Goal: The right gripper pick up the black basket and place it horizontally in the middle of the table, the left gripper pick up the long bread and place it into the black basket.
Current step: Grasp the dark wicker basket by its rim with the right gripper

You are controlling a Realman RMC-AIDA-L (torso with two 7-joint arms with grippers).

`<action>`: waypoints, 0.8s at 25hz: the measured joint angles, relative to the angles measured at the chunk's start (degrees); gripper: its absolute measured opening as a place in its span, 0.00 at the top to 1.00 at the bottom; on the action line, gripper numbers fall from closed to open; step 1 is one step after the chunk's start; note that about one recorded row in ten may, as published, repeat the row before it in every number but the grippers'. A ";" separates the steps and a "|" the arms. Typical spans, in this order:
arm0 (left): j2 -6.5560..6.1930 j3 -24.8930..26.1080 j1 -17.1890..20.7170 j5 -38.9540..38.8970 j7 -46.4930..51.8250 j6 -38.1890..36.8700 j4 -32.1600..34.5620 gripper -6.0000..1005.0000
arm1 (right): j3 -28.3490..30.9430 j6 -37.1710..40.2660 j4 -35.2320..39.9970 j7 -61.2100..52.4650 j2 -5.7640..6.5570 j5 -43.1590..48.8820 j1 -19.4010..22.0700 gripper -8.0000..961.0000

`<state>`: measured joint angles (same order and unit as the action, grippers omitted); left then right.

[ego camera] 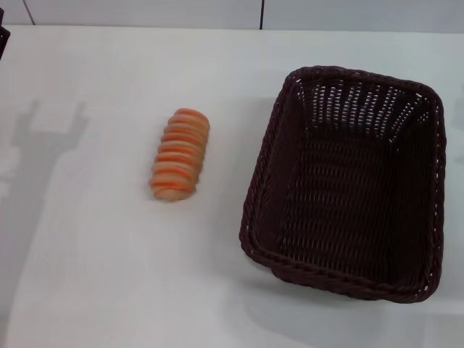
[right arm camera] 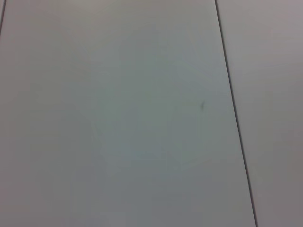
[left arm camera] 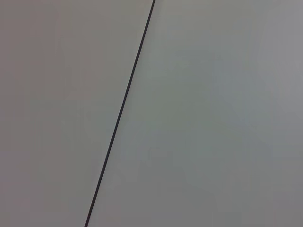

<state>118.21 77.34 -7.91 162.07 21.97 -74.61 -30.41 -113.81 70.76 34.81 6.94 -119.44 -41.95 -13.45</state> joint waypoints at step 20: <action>0.00 0.00 0.19 0.00 0.32 -0.07 0.00 0.14 | 0.00 0.00 0.34 0.00 0.00 0.11 0.38 0.58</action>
<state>118.21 77.34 -7.72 162.07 22.29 -74.68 -30.41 -113.81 70.75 35.15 6.94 -119.44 -41.84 -13.08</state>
